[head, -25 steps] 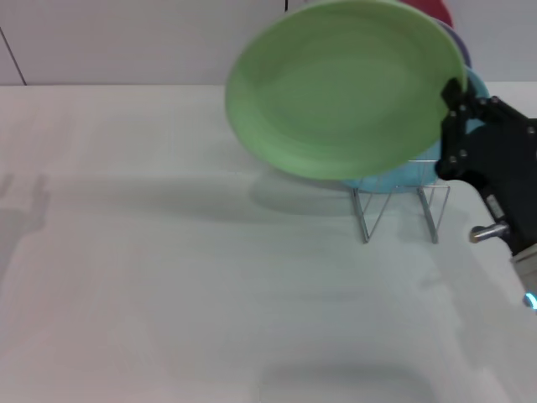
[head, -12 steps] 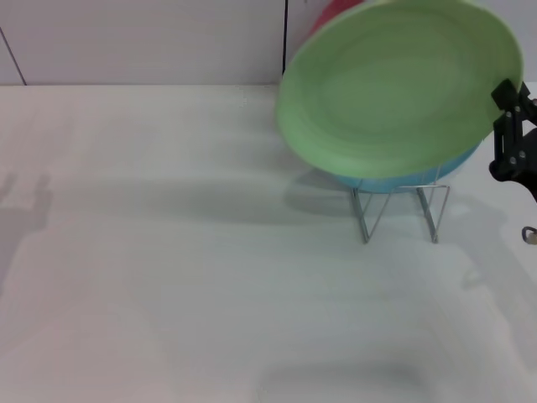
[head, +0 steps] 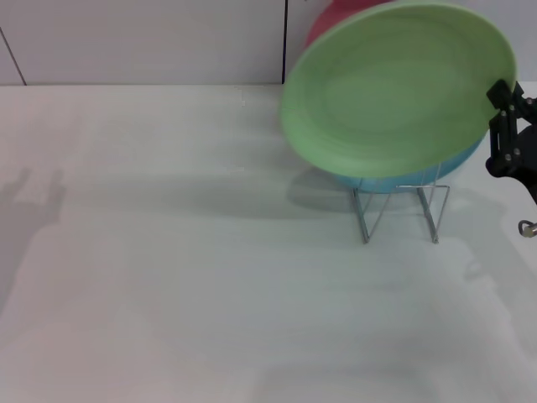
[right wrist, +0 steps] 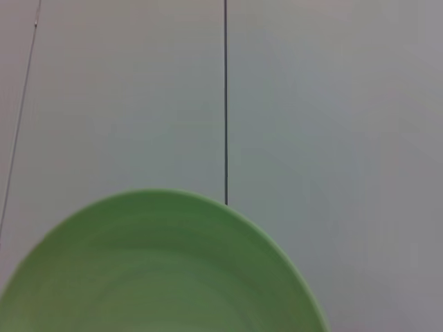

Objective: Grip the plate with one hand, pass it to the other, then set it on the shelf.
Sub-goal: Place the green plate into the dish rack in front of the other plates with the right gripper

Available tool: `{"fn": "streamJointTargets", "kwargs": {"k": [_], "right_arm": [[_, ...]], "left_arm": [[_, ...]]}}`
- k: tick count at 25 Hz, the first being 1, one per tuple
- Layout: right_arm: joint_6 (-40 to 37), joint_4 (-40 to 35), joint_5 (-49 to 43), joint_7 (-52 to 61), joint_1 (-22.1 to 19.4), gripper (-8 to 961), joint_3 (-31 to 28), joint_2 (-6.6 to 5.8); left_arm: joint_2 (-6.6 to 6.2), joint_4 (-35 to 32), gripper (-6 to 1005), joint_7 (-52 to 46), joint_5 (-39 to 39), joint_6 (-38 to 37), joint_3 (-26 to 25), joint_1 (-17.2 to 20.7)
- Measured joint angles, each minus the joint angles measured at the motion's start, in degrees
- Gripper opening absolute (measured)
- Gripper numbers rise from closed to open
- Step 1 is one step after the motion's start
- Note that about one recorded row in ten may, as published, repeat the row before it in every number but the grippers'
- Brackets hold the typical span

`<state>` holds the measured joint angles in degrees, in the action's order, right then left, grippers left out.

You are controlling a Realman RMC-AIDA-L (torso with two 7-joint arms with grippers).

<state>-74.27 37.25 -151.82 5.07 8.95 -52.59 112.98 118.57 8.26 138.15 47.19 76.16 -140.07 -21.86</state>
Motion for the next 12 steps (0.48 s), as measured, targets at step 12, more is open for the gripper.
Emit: {"fn": "streamJointTargets", "kwargs": {"k": [12], "right_arm": [[-2.2, -4.79, -0.06, 2.72, 1.67, 23, -1.78, -0.39]], "left_arm": [[-0.01, 0.21, 529, -0.47, -0.35, -2.18, 1.33, -1.36]]}}
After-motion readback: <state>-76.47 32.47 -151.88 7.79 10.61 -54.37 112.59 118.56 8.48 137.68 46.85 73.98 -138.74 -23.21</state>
